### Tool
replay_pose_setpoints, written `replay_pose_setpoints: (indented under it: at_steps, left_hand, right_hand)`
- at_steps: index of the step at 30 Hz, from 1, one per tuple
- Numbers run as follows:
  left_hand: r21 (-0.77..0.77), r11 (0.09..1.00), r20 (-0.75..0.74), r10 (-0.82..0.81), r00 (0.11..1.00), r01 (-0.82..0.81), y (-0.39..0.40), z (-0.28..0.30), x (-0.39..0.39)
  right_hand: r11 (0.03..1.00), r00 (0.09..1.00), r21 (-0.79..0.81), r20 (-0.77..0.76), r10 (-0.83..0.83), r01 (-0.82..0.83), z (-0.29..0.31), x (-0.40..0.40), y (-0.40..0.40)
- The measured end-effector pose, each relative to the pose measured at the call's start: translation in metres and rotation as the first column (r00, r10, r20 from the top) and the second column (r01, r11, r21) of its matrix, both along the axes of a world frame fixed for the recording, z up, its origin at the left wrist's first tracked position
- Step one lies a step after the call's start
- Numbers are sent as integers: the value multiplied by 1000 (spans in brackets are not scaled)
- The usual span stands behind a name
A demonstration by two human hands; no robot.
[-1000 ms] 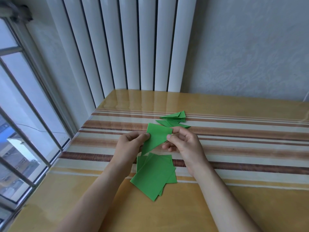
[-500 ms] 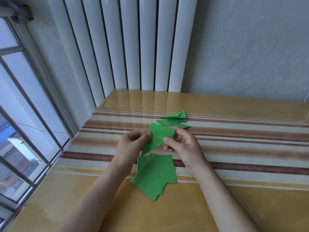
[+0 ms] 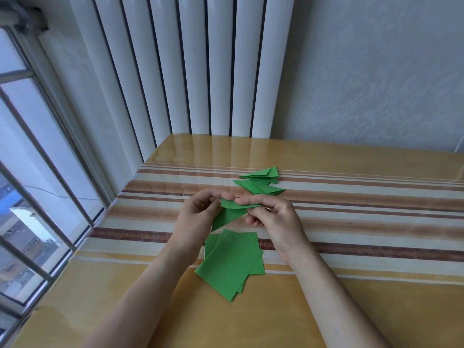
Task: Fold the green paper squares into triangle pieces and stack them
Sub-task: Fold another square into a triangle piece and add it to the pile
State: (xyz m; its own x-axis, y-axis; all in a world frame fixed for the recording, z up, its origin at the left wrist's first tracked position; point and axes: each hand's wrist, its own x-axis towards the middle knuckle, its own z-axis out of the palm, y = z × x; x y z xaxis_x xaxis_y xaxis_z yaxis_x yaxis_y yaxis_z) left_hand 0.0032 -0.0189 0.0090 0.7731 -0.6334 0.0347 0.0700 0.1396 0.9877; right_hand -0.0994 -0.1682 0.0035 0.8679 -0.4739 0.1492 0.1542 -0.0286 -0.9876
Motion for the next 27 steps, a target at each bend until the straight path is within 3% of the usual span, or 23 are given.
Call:
replay_pose_setpoints:
  at_steps: [6, 10, 15, 18, 23, 27]
  left_hand:
    - [52, 999, -129, 5, 992, 2, -2, -2, 2]
    - [111, 994, -26, -5, 1000, 8, -2, -6, 1]
    - [99, 991, 16, 90, 996, -91, 1, -7, 4]
    - [110, 991, 117, 58, 991, -71, 0, -8, 4]
    - [97, 995, 239, 7, 971, -31, -1, -10, 4]
    - [138, 985, 345, 46, 937, -99, -2, -15, 7]
  right_hand:
    - [991, 998, -120, 35, -55, 59, -7, 3, -4]
    - [983, 998, -174, 30, -55, 59, -9, 4, -4]
    - [993, 998, -112, -54, -45, 39, -4, 2, -2]
    - [999, 995, -38, -94, -16, 13, -3, 2, -4]
    - [984, 992, -175, -123, -8, -14, -12, 4, -1]
    - [991, 988, -124, -141, -70, 53, -16, 6, -4]
